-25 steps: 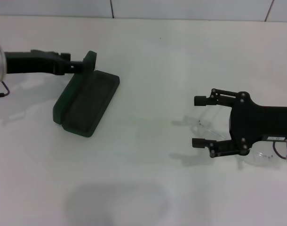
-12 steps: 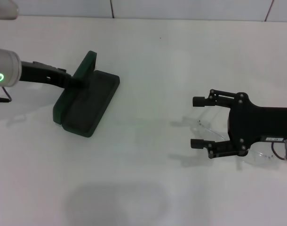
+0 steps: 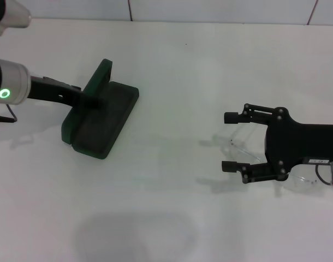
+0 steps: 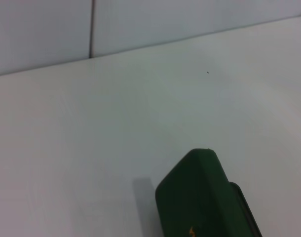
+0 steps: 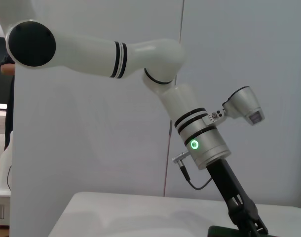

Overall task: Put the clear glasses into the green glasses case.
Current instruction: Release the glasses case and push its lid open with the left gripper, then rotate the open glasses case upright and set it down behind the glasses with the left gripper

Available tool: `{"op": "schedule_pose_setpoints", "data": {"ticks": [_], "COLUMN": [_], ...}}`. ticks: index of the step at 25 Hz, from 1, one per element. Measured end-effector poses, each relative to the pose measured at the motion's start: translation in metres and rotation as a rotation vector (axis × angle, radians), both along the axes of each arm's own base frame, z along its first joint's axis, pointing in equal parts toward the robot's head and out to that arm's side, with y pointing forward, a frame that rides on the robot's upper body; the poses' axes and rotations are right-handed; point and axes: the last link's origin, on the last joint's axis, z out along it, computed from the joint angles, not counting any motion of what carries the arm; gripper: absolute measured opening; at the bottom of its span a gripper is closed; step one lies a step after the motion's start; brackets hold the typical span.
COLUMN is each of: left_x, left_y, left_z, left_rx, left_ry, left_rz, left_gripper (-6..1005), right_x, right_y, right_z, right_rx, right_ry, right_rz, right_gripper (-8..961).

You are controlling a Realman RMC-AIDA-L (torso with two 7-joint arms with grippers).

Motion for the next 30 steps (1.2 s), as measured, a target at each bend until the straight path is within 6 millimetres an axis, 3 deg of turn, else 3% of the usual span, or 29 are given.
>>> {"op": "schedule_pose_setpoints", "data": {"ticks": [4,20,28,30], "left_x": [0.003,0.024,0.059,0.070], "left_y": [0.001,0.005,0.007,0.009], "left_z": [-0.001,-0.006,-0.009,-0.016], "left_rx": [-0.005,-0.031,-0.044,-0.065], "left_ry": [0.006,0.053,0.135,0.158], "left_rz": [-0.012,-0.064,-0.224,-0.279], "left_gripper": [870,411,200,199], "right_x": [0.001,0.003,0.007,0.007], "right_y": [0.001,0.001,-0.001,-0.002], "right_z": [0.001,0.001,0.002,0.001], "right_rx": [0.004,0.012,0.030,0.031], "right_ry": [-0.004,-0.019,-0.024,-0.022], "right_rz": [0.001,0.001,0.008,0.010], "right_gripper": [857,857,857,857]}}
